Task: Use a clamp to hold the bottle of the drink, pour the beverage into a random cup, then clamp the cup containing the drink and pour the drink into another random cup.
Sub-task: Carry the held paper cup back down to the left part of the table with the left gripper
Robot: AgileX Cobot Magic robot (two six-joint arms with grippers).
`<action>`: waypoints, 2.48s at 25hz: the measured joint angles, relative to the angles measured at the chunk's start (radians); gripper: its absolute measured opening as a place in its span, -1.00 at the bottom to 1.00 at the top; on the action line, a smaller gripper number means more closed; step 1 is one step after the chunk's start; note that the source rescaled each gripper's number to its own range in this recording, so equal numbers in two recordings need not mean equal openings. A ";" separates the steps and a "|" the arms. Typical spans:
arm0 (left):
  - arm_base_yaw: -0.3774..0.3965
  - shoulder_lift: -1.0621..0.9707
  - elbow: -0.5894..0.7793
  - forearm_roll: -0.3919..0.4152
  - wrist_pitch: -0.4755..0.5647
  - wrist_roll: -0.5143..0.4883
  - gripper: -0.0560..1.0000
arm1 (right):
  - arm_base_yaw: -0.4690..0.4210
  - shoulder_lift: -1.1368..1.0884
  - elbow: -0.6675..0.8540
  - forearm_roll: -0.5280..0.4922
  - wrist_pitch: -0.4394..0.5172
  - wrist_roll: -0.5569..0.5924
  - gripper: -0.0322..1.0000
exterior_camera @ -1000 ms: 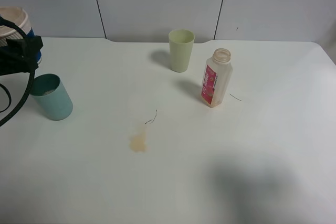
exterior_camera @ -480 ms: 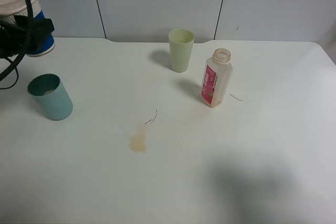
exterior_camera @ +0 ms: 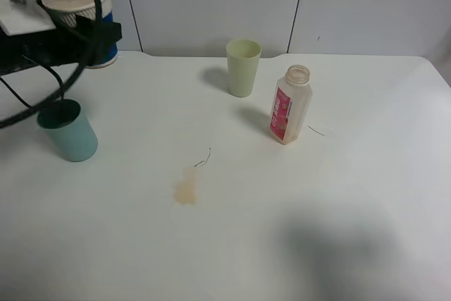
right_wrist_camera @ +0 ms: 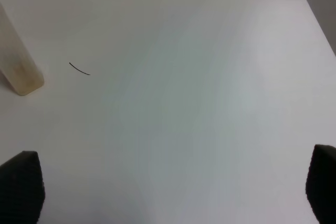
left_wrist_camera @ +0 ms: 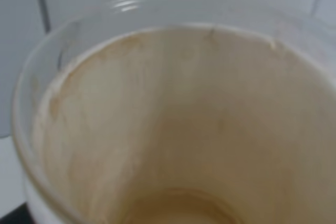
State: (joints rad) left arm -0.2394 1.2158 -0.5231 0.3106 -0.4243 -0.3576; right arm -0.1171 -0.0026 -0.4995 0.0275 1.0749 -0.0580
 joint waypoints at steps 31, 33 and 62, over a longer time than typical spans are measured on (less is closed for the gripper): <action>-0.249 0.597 0.002 0.012 -0.576 0.242 -0.84 | 0.000 0.000 0.000 0.000 0.000 0.000 1.00; -0.249 0.626 0.020 0.013 -0.610 0.248 -0.84 | 0.000 0.000 0.000 0.000 0.000 0.000 1.00; -0.220 0.860 0.077 0.014 -0.775 0.337 -0.84 | 0.000 0.000 0.000 0.000 0.000 0.000 1.00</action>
State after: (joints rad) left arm -0.4594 2.0763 -0.4462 0.3244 -1.1990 -0.0210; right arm -0.1171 -0.0026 -0.4995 0.0275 1.0749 -0.0580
